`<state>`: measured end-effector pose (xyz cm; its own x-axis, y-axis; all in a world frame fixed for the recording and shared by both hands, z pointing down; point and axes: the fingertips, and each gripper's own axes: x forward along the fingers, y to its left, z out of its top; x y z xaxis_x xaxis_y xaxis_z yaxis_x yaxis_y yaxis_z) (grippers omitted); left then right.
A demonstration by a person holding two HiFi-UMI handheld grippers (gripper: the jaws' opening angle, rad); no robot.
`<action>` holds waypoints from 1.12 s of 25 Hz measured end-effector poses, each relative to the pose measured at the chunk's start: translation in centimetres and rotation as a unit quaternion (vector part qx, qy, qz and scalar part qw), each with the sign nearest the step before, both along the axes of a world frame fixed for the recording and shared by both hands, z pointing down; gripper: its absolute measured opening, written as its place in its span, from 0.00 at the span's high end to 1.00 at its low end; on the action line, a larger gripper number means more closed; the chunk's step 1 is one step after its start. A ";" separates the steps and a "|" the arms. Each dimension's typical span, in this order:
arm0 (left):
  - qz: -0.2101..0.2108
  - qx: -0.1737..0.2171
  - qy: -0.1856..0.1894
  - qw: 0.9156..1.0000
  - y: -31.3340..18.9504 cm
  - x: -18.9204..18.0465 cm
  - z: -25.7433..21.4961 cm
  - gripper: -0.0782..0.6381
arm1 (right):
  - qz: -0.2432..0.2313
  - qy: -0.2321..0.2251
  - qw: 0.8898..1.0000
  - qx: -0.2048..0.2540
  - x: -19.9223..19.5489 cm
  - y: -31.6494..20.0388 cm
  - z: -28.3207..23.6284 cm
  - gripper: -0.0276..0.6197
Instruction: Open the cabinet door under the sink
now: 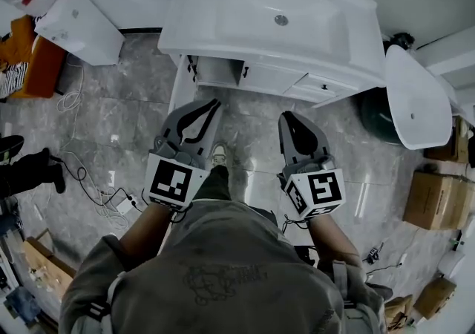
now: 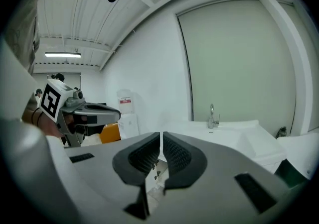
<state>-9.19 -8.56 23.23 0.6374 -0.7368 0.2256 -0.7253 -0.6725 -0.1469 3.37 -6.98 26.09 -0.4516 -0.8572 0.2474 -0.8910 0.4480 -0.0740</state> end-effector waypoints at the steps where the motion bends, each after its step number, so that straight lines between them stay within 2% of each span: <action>1: 0.005 -0.001 -0.001 1.000 -1.2 -0.2 0.3 0.85 | 0.005 -0.001 1.000 -0.005 -0.2 -1.3 0.5 0.90; 9: 0.043 -0.015 -0.013 0.999 -9.6 -1.3 4.3 0.85 | 0.016 0.007 0.998 -0.057 -2.0 -10.2 6.3 0.90; 15: 0.058 -0.034 -0.017 0.998 -12.9 -0.6 7.8 0.85 | 0.015 0.002 0.994 -0.113 -2.1 -14.6 11.6 0.90; 18: 0.056 -0.046 -0.022 0.997 -14.1 -0.4 9.5 0.85 | 0.020 0.006 0.991 -0.132 -2.1 -16.3 14.2 0.88; 21: 0.045 -0.058 -0.023 0.997 -15.3 -0.4 11.4 0.85 | 0.015 0.019 0.987 -0.156 -2.3 -17.6 17.8 0.76; 28: 0.014 -0.081 -0.027 0.996 -16.9 -0.2 16.9 0.85 | 0.014 0.042 0.983 -0.180 -2.9 -20.4 25.5 0.74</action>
<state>-9.42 -25.48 40.17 0.6410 -0.6699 0.3745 -0.6998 -0.7106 -0.0733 0.52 -27.34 51.57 -0.3940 -0.7193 0.5721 -0.9123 0.3818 -0.1481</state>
